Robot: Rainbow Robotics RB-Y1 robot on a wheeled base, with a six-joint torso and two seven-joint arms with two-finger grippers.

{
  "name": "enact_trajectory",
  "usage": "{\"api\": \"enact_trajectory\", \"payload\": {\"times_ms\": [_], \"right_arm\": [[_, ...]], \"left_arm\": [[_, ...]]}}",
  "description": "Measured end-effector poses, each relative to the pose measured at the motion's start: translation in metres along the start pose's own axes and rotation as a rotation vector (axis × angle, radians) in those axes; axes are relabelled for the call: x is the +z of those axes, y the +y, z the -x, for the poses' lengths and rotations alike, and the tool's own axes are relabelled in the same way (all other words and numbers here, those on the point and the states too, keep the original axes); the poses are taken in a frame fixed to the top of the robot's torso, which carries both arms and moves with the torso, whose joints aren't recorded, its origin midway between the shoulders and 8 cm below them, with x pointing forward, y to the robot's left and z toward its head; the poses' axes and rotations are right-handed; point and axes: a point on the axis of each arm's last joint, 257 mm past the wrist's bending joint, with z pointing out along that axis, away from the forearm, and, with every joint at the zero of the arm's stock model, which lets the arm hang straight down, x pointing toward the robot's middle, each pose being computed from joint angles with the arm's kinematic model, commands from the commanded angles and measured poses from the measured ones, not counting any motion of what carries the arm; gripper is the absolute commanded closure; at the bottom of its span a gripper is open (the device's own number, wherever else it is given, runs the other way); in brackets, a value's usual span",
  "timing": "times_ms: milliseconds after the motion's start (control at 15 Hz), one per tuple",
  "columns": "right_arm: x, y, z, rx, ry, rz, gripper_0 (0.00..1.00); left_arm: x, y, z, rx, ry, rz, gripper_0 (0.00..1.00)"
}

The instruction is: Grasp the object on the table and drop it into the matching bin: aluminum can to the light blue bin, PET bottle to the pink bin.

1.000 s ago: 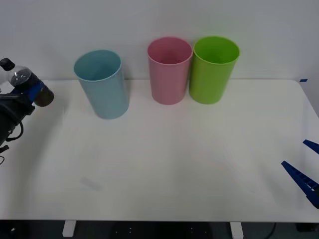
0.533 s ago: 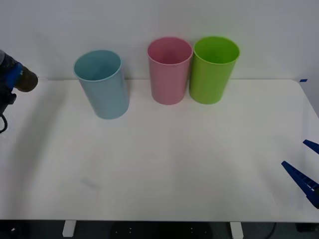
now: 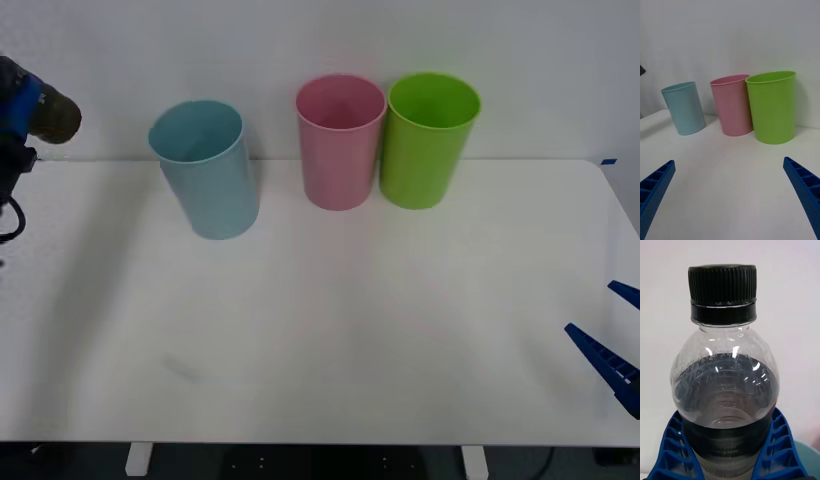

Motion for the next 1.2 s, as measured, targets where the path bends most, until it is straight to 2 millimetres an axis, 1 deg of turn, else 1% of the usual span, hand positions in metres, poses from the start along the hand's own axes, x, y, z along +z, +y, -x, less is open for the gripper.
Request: {"api": "enact_trajectory", "payload": {"times_ms": [200,400,600,733,867,1200], "right_arm": [[0.000,0.000,0.000,0.000,0.000,0.000,0.00],[0.000,0.000,0.000,0.000,0.000,0.000,0.00],[0.000,0.000,0.000,0.000,0.000,0.000,0.00],[0.000,0.000,0.000,0.000,0.000,0.000,0.00],[0.000,0.000,0.000,0.000,0.000,0.000,0.00],[0.000,0.000,0.000,0.000,0.000,0.000,0.00]], "left_arm": [[0.007,-0.046,0.006,-0.064,-0.014,-0.020,1.00],[0.015,-0.090,0.006,-0.098,-0.013,-0.051,1.00],[0.026,-0.135,0.000,-0.102,-0.004,-0.128,1.00],[0.034,-0.162,-0.008,-0.107,0.012,-0.173,1.00],[0.046,-0.182,-0.018,-0.095,0.030,-0.208,1.00],[0.077,-0.223,-0.040,-0.051,0.072,-0.279,1.00]]}}
